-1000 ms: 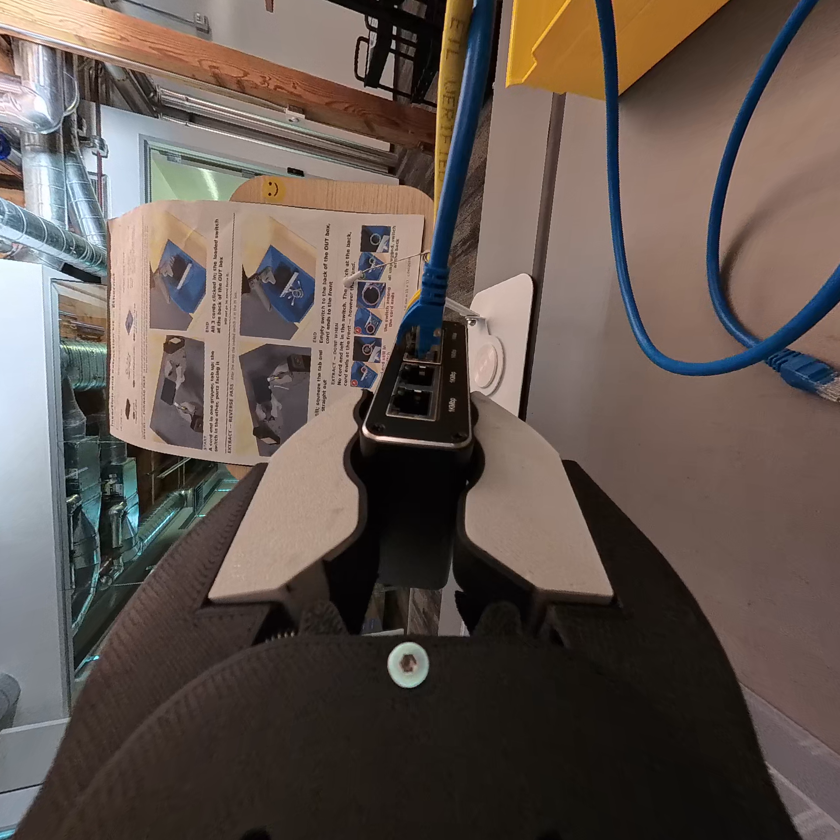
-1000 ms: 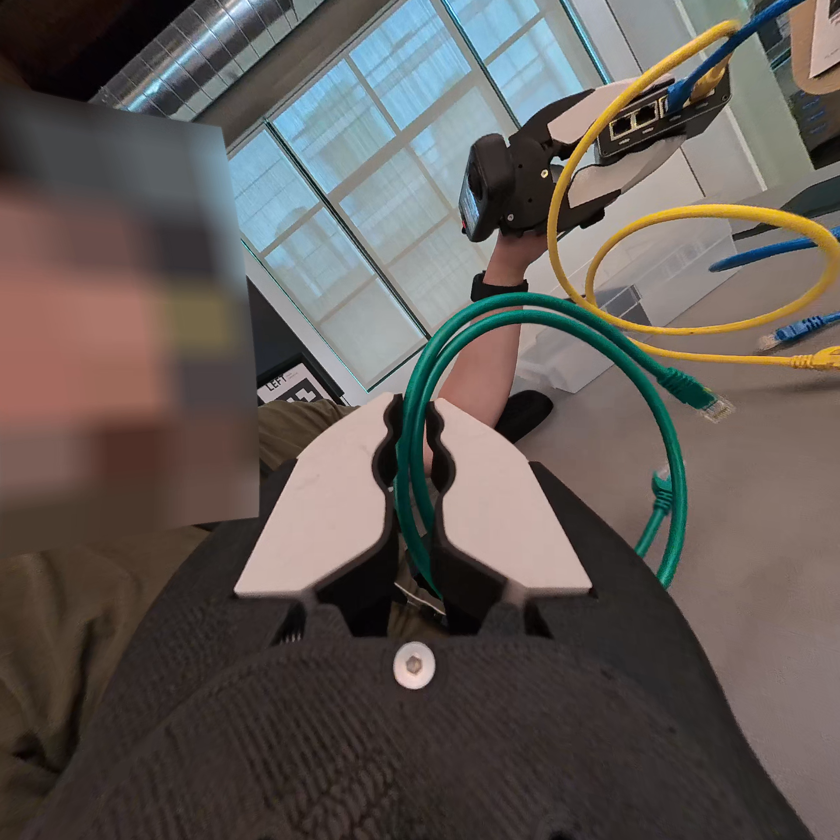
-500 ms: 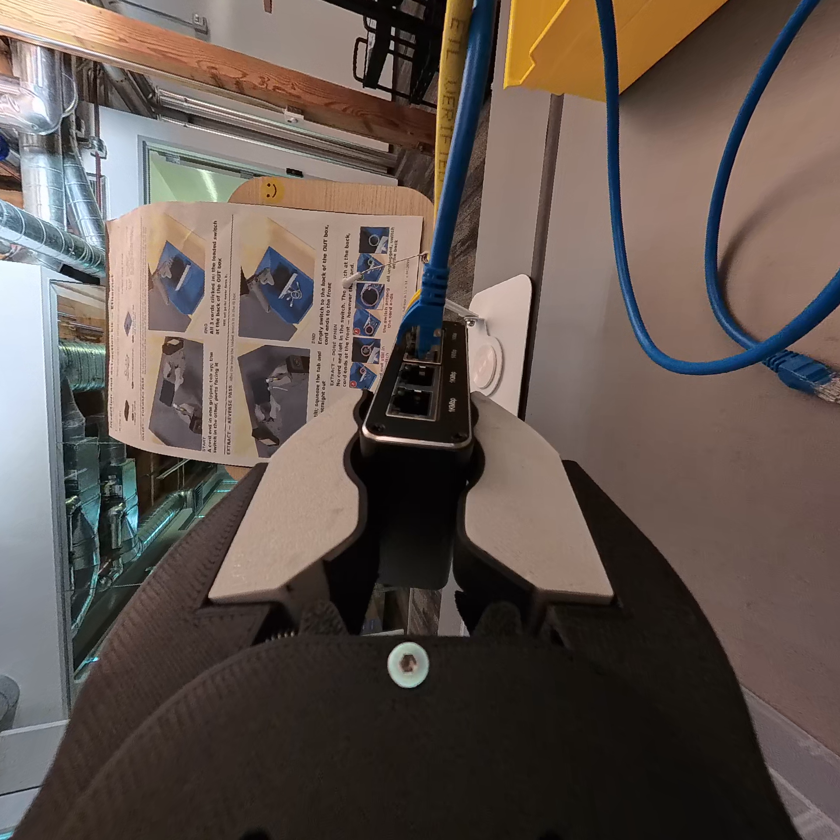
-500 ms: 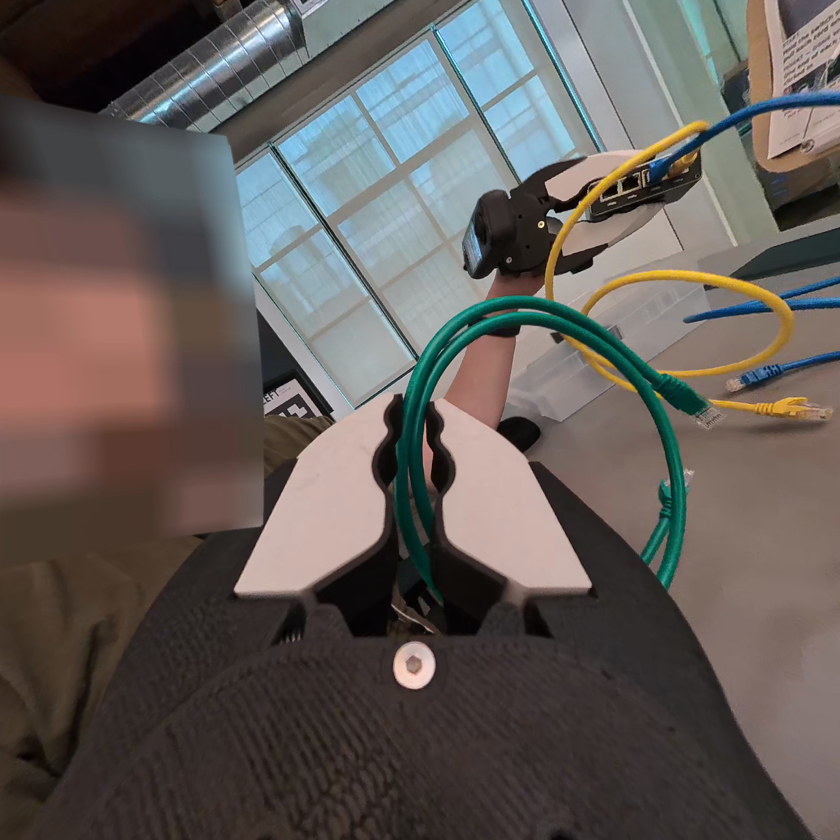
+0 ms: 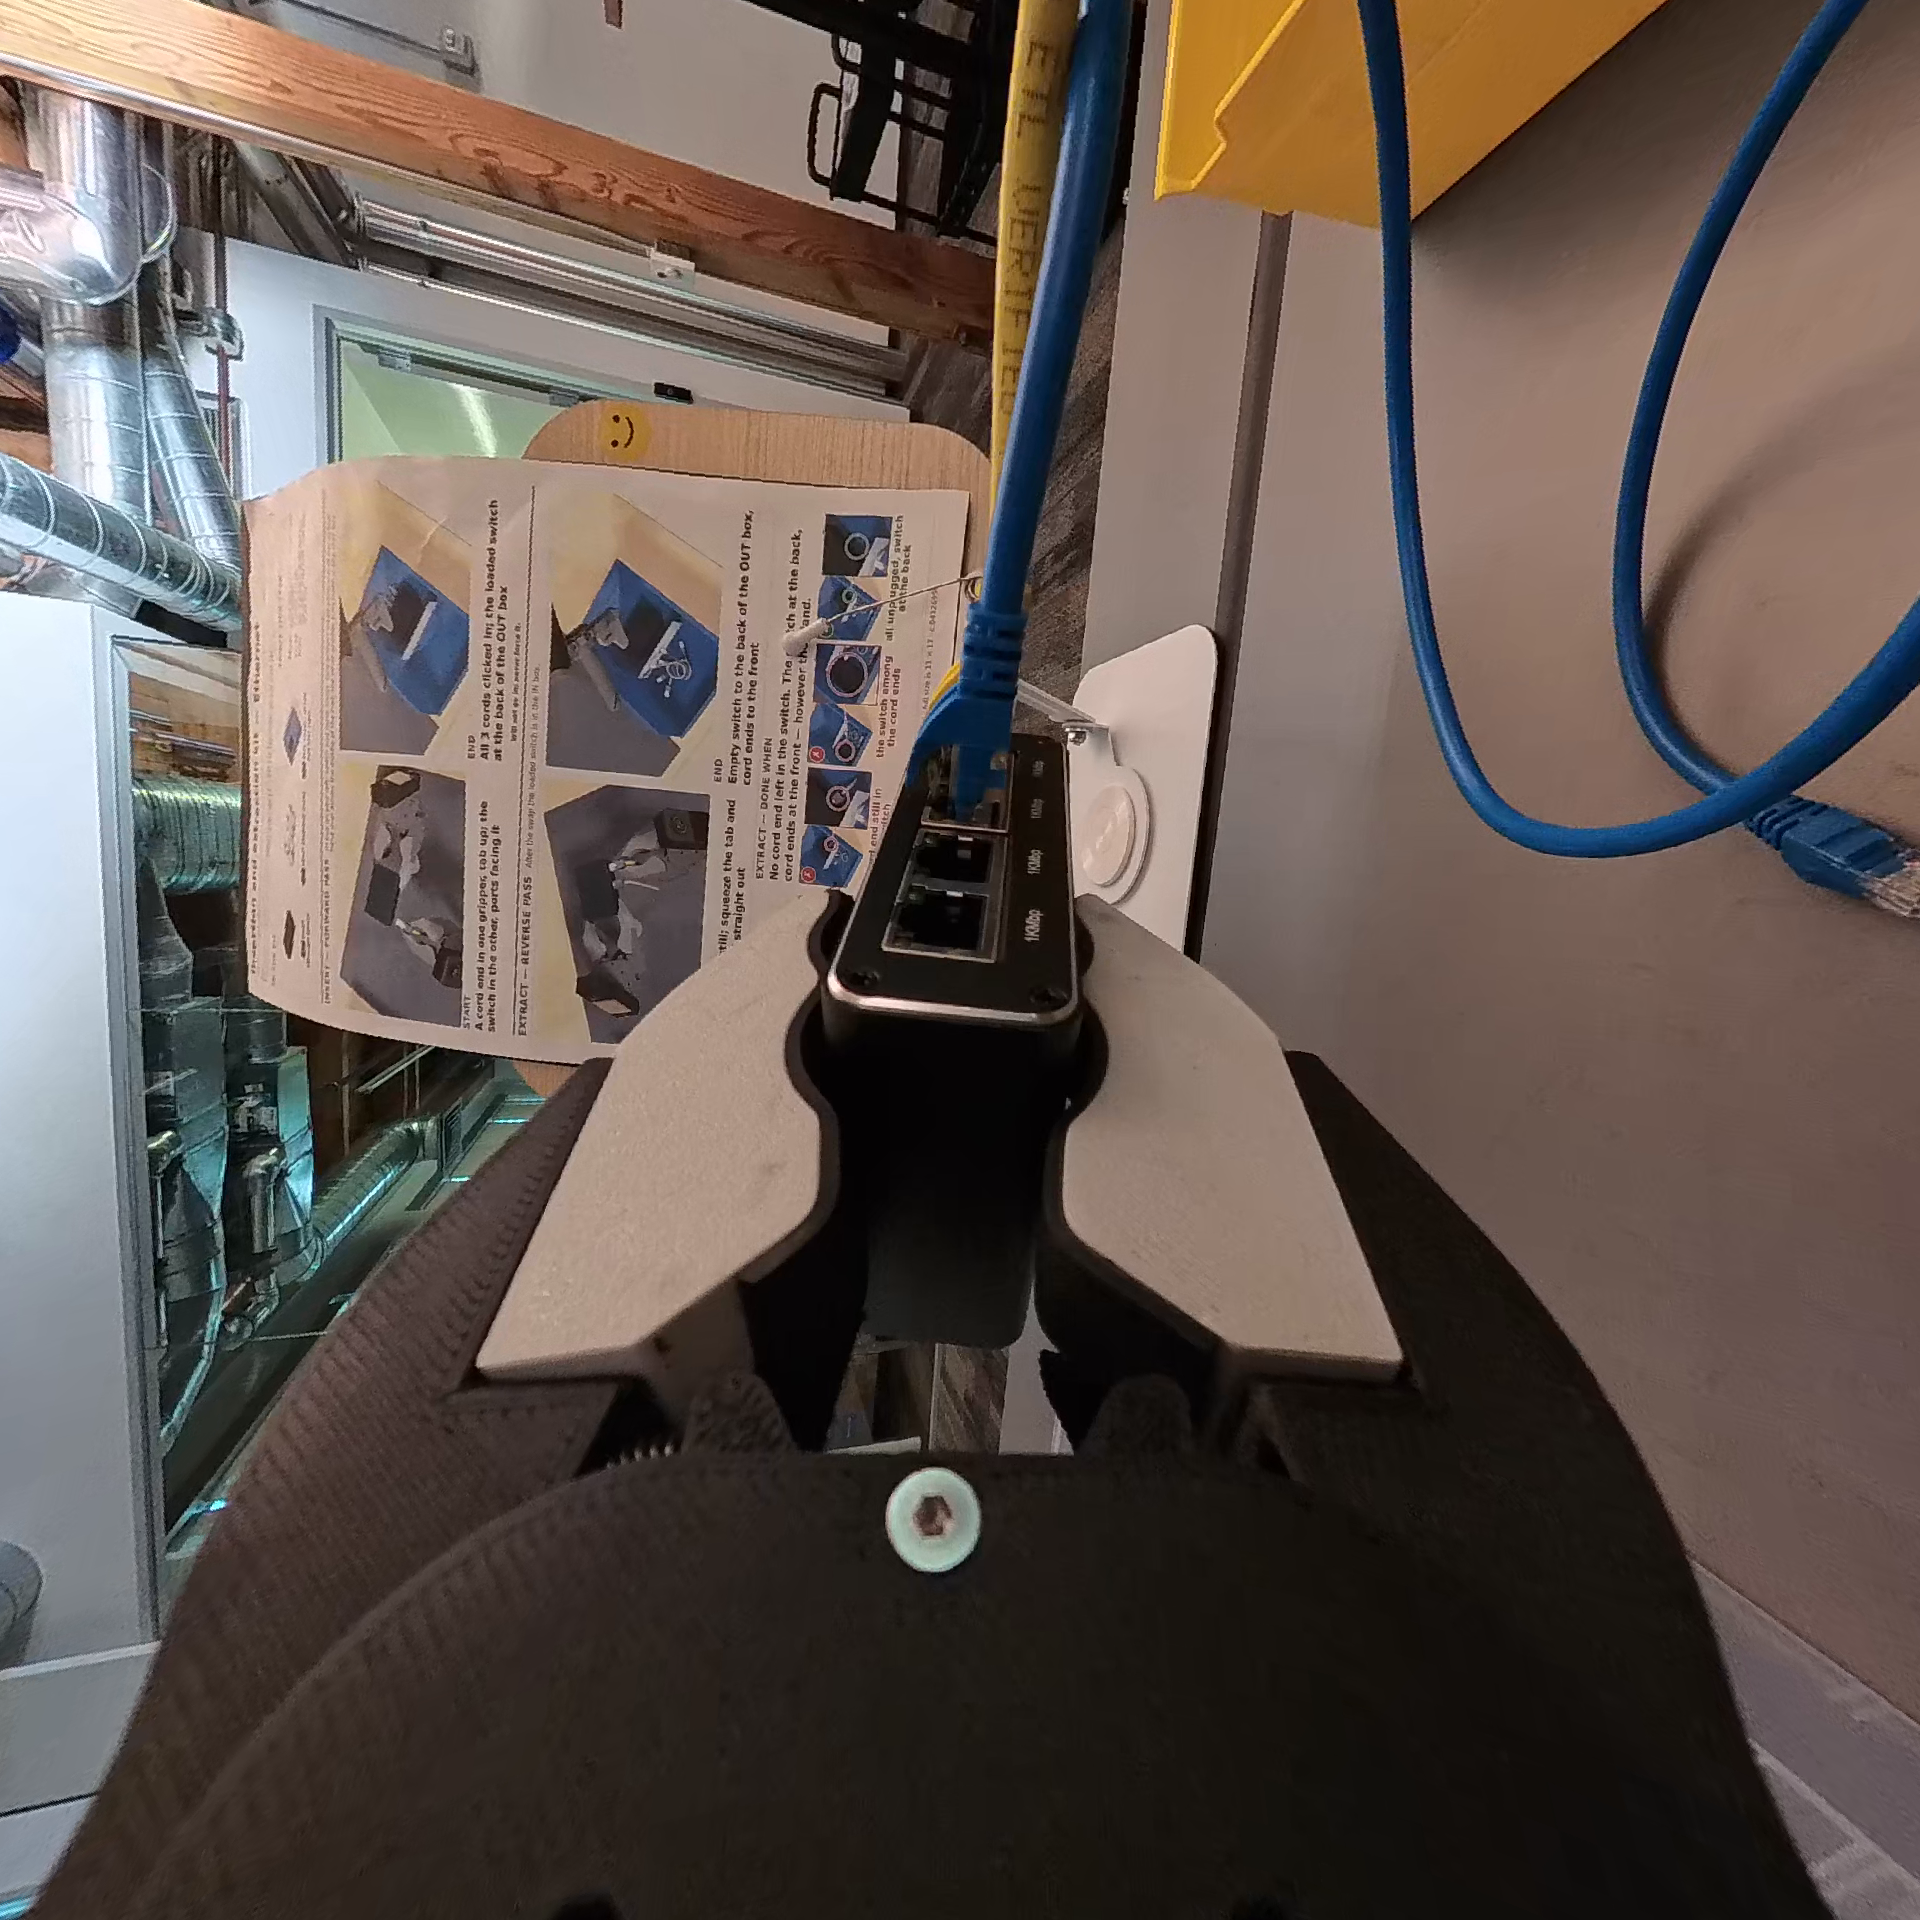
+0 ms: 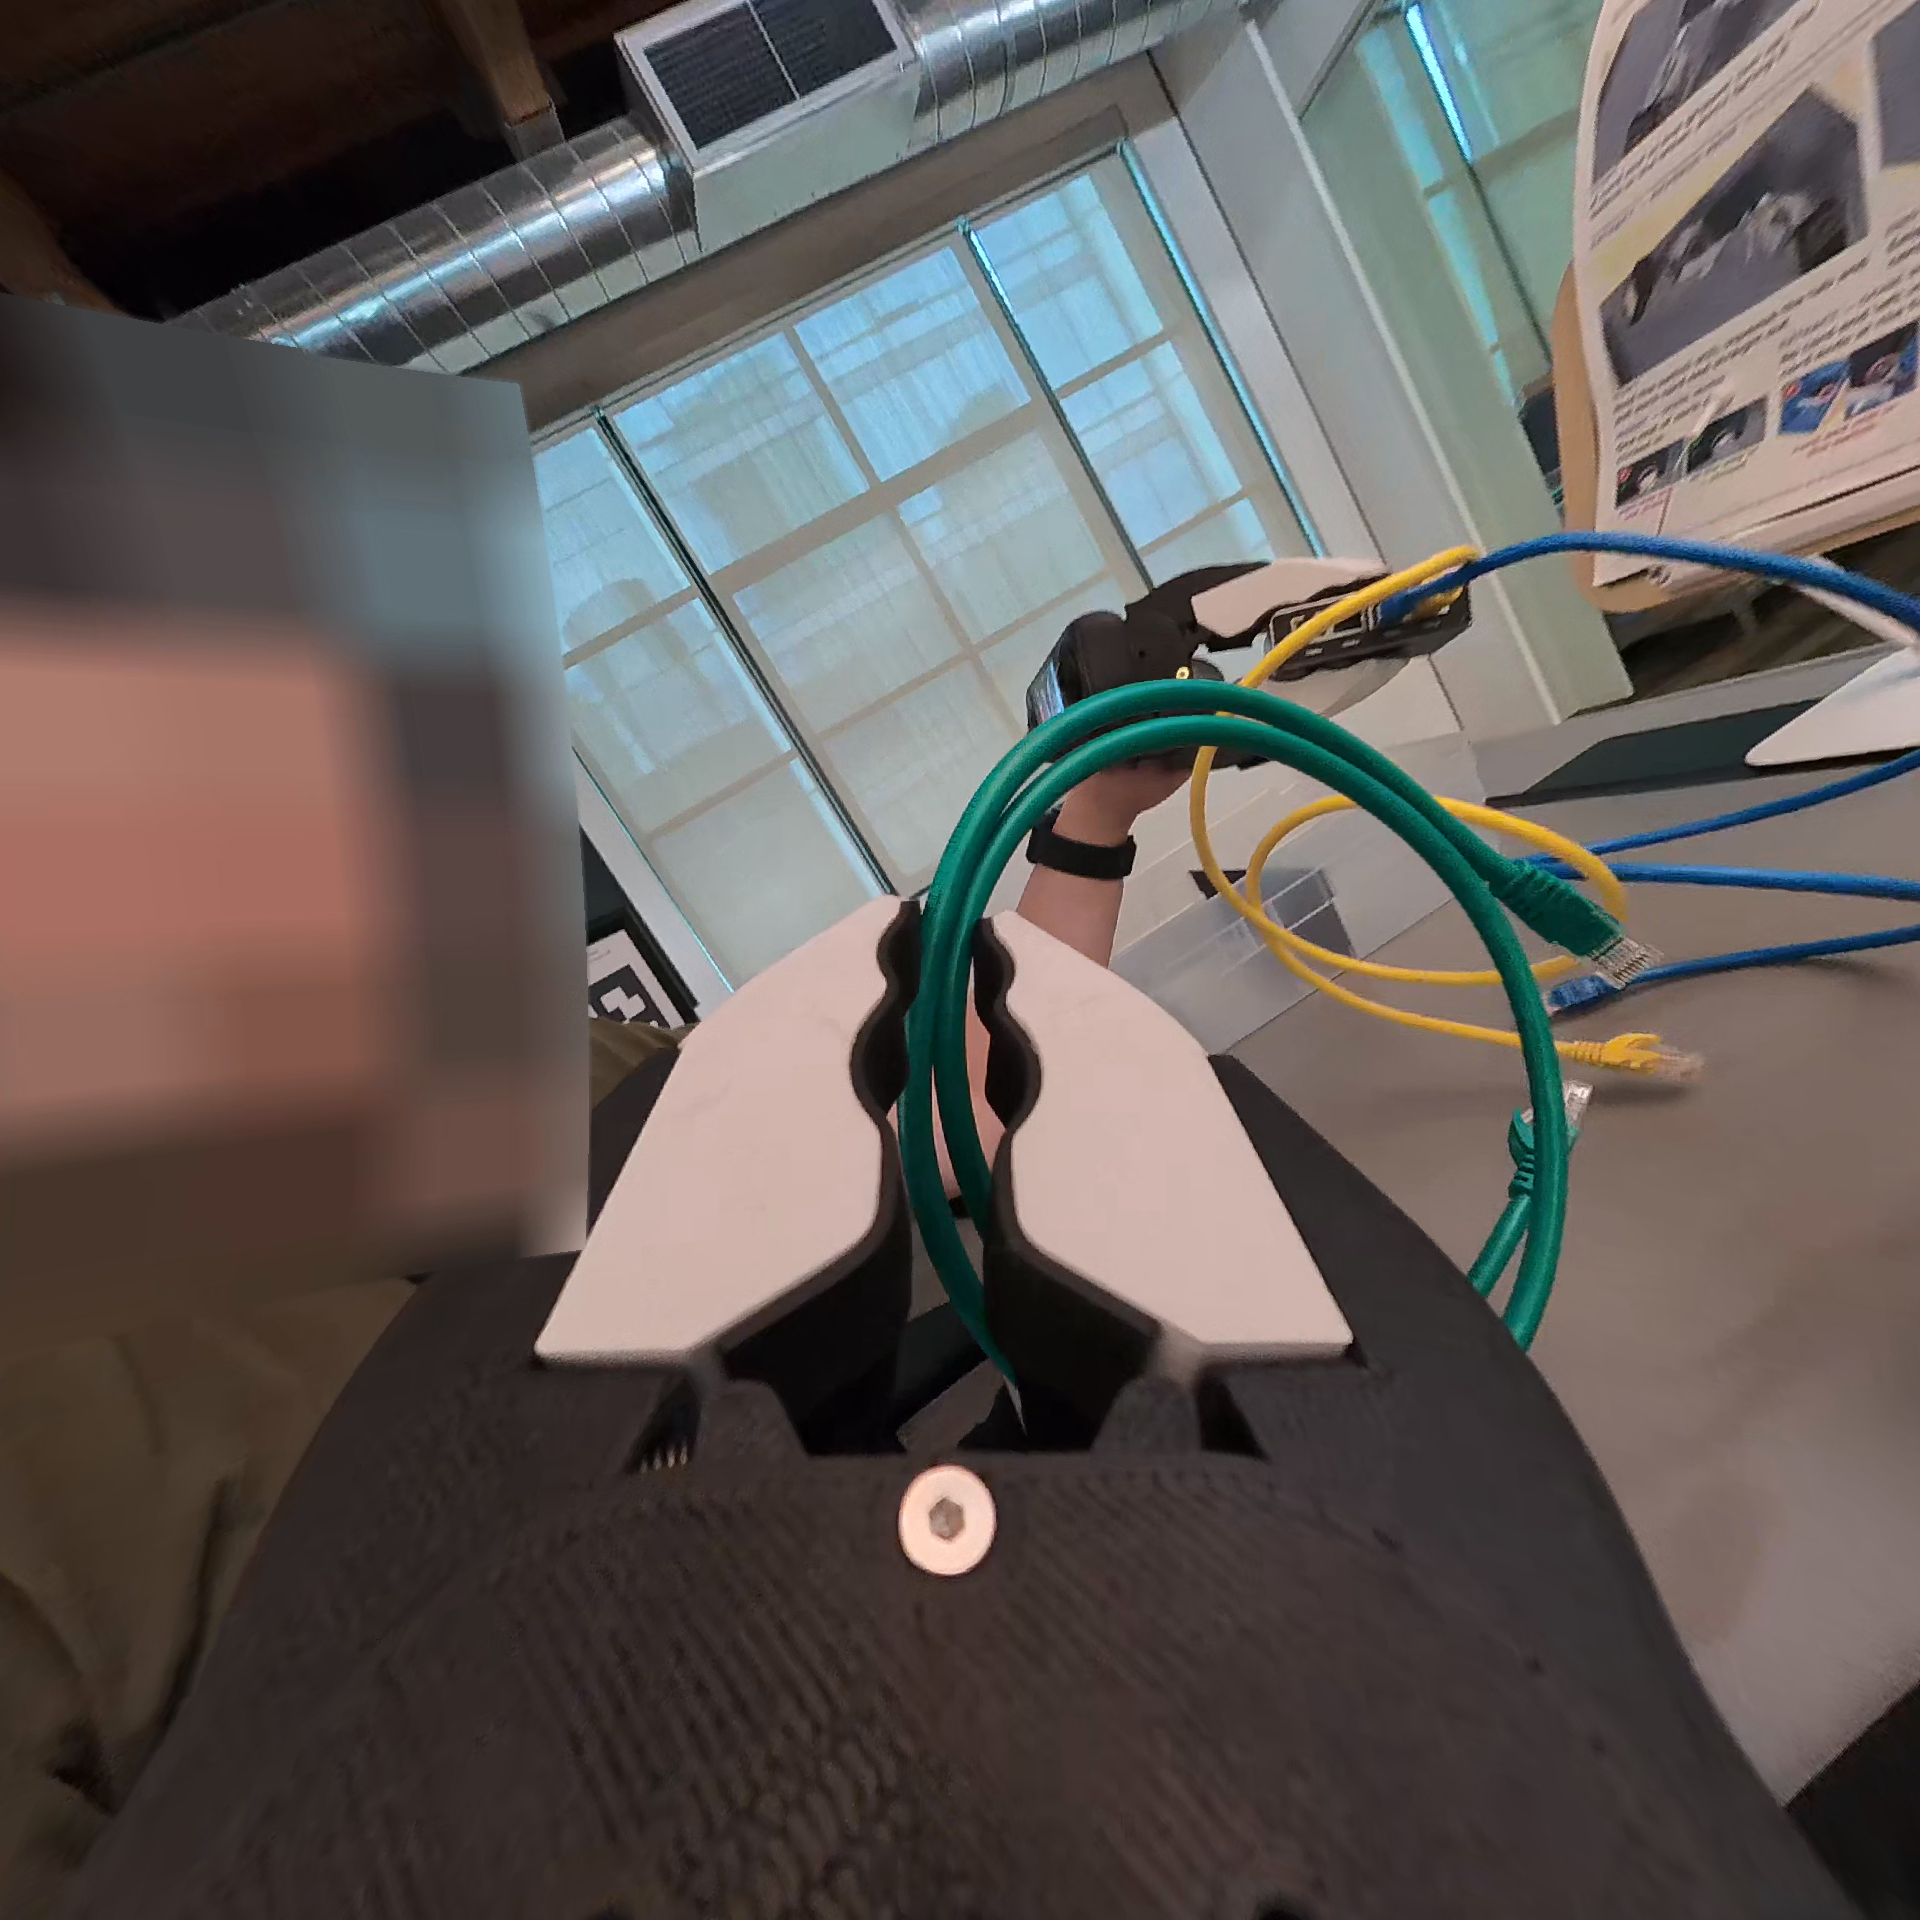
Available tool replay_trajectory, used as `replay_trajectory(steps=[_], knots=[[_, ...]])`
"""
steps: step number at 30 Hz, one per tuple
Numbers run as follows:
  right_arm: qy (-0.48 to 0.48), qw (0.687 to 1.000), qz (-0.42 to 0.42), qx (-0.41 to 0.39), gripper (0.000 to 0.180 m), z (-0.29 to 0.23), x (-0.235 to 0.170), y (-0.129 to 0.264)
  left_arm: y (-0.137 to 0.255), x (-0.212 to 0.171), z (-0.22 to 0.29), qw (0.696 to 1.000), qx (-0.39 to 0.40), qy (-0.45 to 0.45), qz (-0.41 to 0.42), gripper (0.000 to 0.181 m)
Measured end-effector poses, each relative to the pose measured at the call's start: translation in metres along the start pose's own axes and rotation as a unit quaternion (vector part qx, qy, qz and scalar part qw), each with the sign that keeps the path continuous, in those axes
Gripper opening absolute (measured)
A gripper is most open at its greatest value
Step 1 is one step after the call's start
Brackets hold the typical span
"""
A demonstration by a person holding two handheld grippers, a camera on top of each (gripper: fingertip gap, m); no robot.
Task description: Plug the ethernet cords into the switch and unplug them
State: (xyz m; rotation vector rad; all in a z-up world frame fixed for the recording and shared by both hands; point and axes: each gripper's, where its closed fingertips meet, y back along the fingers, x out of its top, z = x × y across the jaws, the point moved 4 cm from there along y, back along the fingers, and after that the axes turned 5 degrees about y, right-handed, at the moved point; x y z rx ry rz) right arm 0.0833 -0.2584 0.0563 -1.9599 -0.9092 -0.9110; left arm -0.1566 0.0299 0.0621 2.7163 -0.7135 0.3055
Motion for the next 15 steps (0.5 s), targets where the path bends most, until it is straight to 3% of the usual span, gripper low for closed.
replay_trajectory(steps=[15], knots=[[0.007, 1.0, 0.023, -0.008, 0.01, 0.0023, 0.011, 0.0084, 0.0002, -0.0001, -0.0001, 1.0, 0.0, 0.001, 0.0, 0.037]])
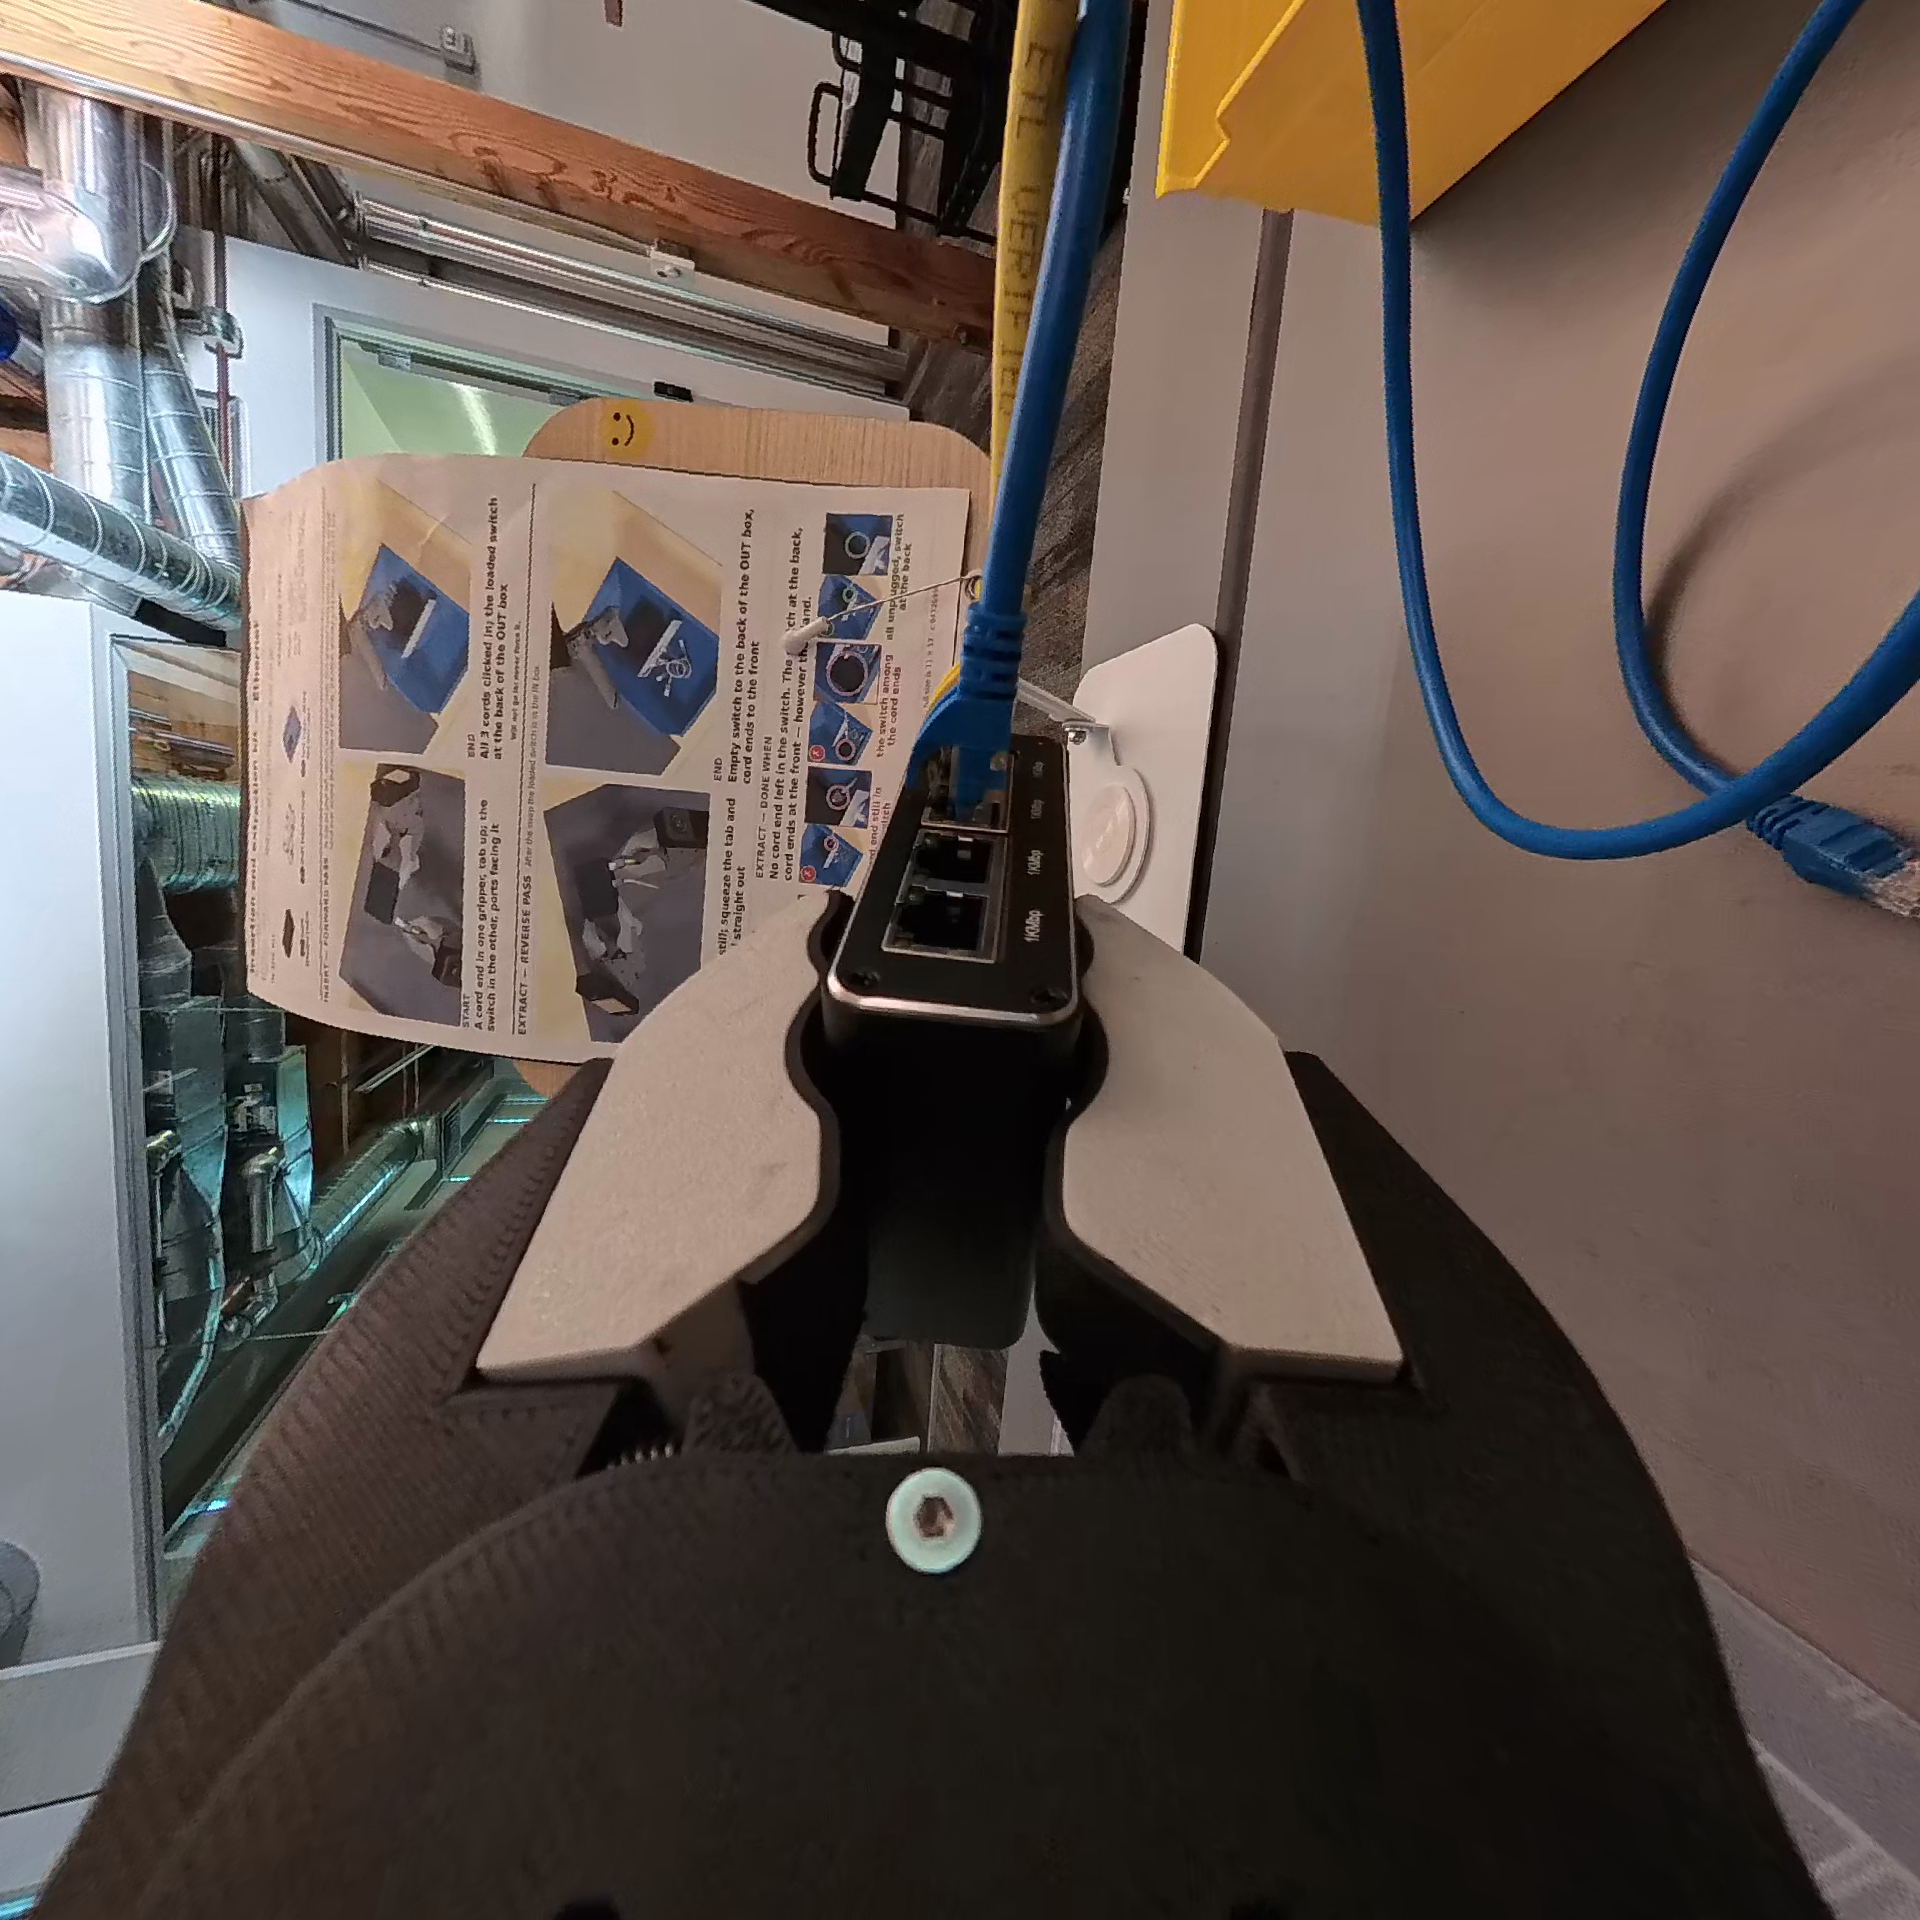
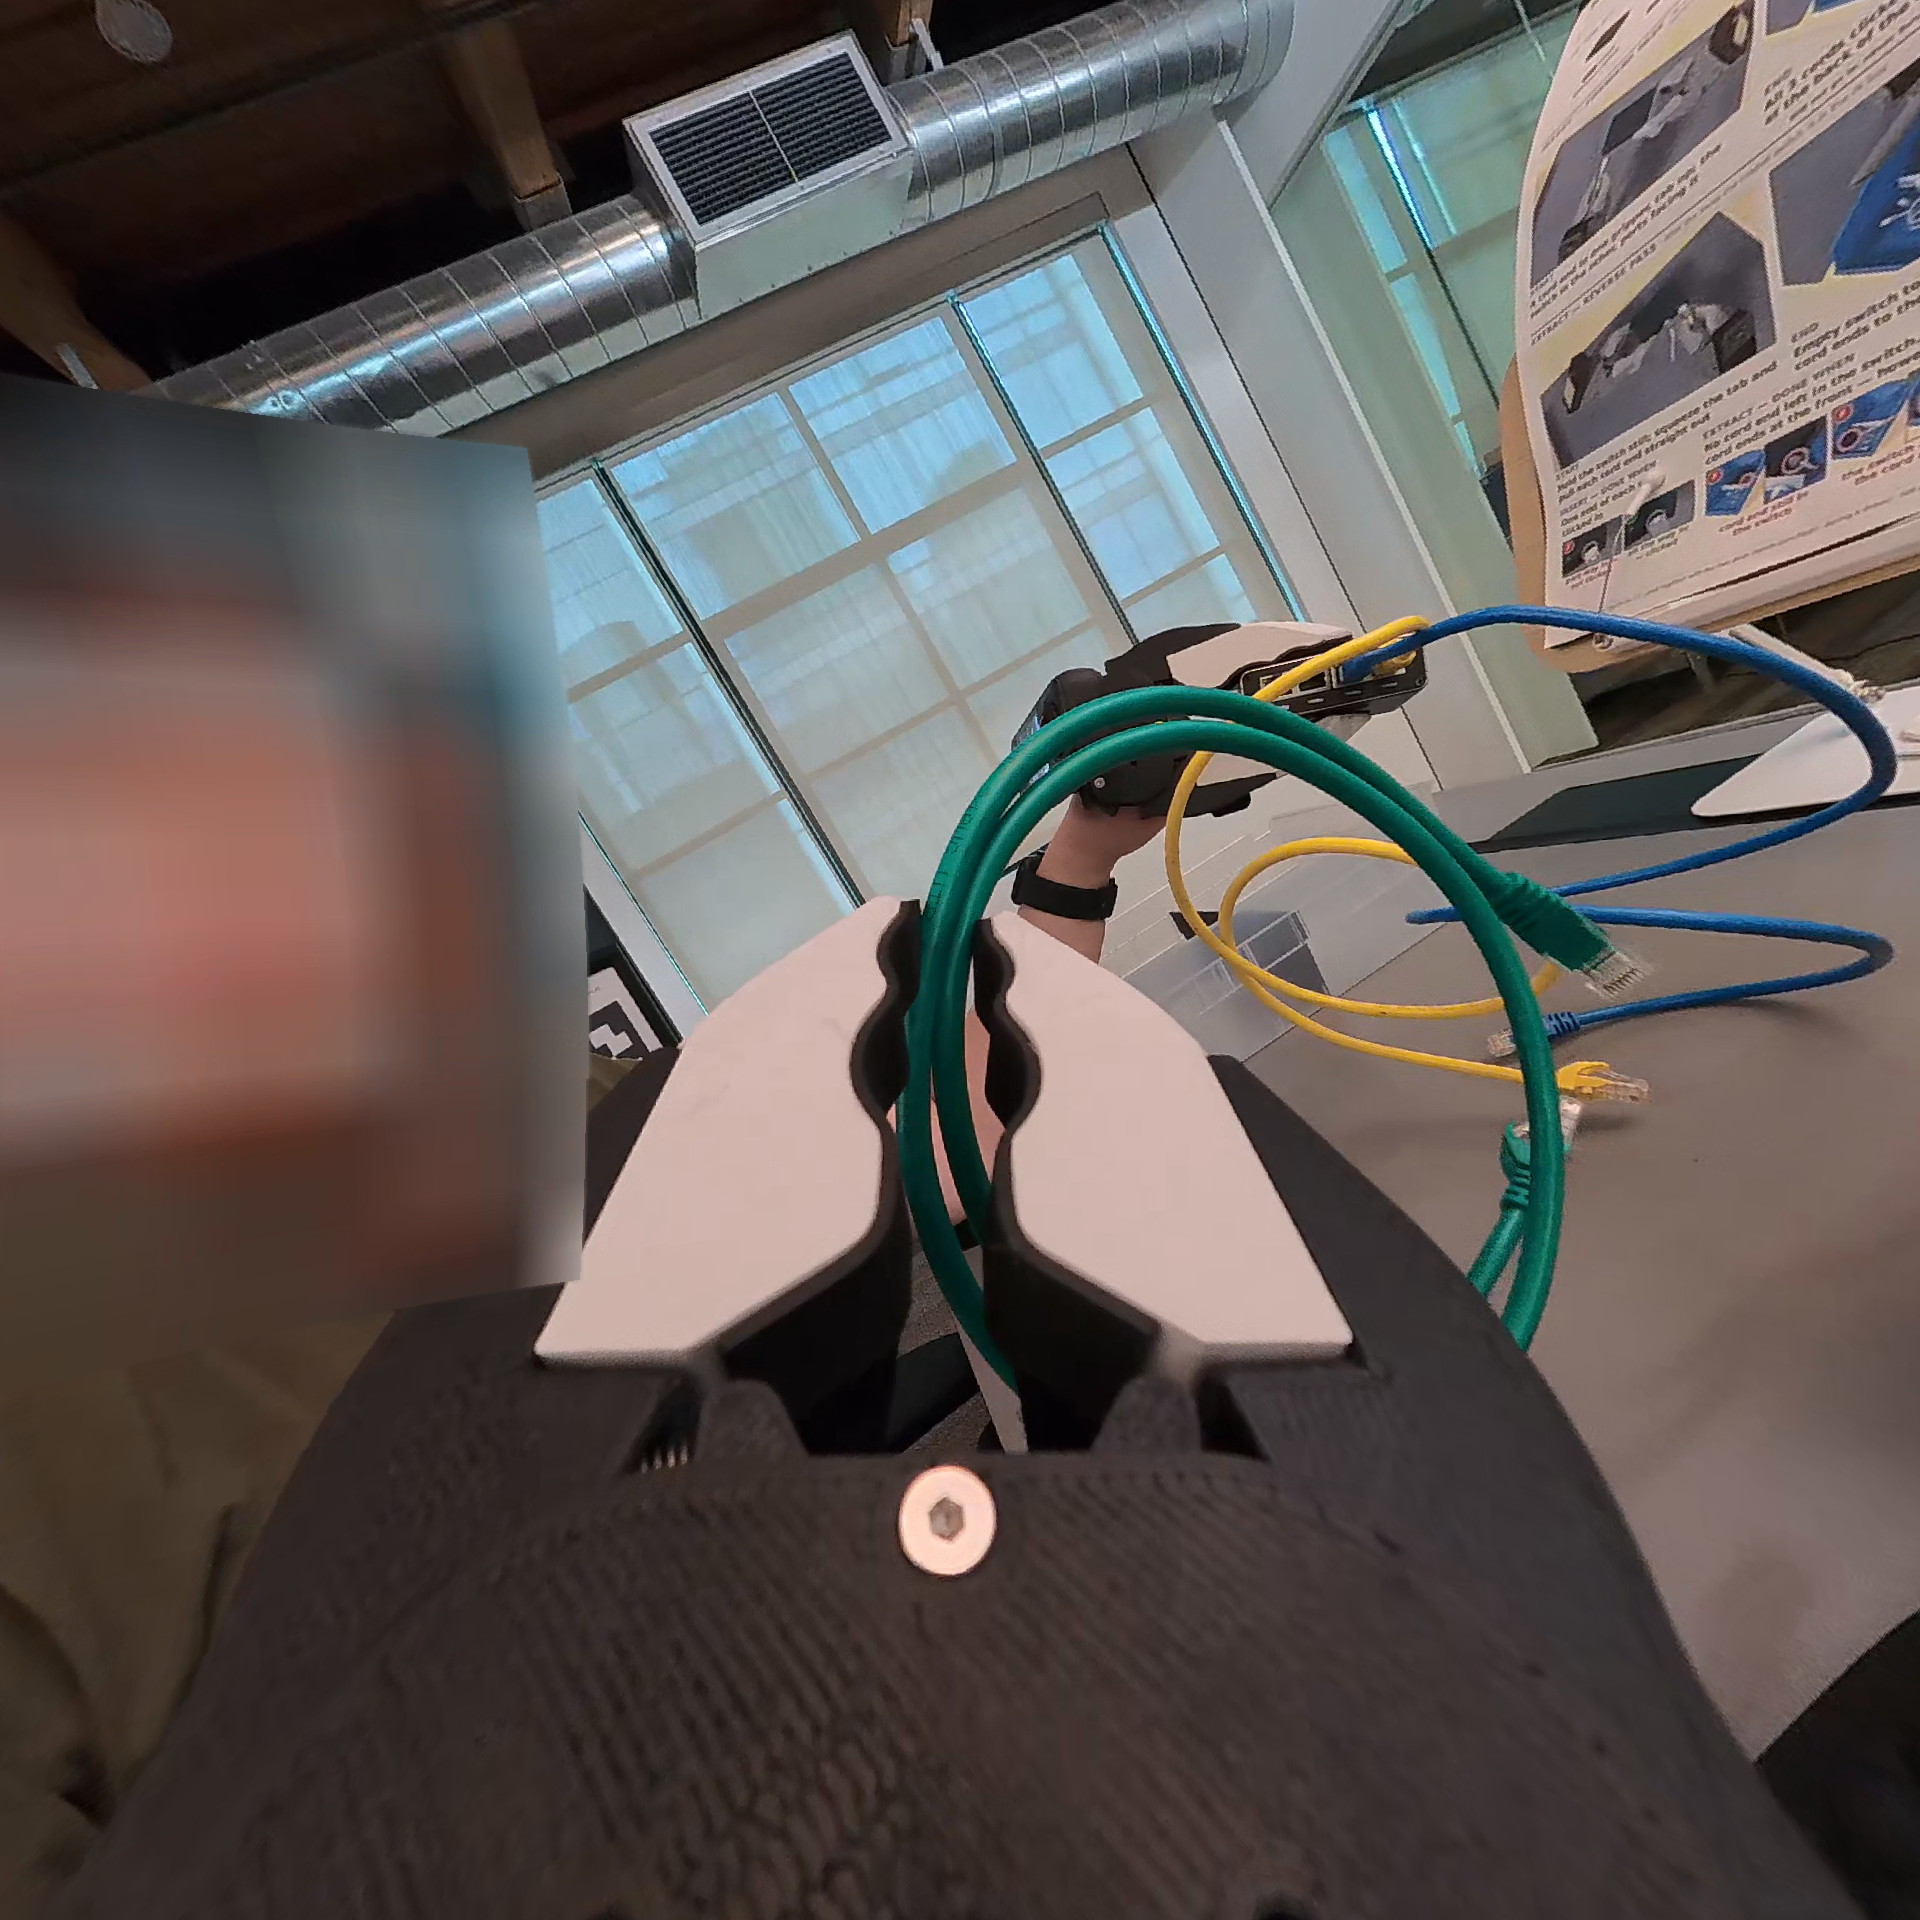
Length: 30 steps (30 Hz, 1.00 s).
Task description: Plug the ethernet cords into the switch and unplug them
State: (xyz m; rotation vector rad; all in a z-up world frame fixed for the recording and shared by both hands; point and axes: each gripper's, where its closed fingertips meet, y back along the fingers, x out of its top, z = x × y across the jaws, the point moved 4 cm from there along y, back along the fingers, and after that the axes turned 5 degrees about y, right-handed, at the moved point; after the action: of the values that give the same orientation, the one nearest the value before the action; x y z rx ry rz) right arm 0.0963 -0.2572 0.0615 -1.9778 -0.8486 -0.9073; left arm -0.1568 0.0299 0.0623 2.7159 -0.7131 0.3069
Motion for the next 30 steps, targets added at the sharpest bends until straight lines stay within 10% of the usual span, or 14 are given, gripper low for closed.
replay_trajectory(steps=[30], knots=[[0.002, 1.0, 0.011, -0.017, 0.01, 0.0083, 0.0026, 0.0096, -0.0023, 0.0007, 0.0019, 1.0, -0.005, 0.001, 0.003, 0.037]])
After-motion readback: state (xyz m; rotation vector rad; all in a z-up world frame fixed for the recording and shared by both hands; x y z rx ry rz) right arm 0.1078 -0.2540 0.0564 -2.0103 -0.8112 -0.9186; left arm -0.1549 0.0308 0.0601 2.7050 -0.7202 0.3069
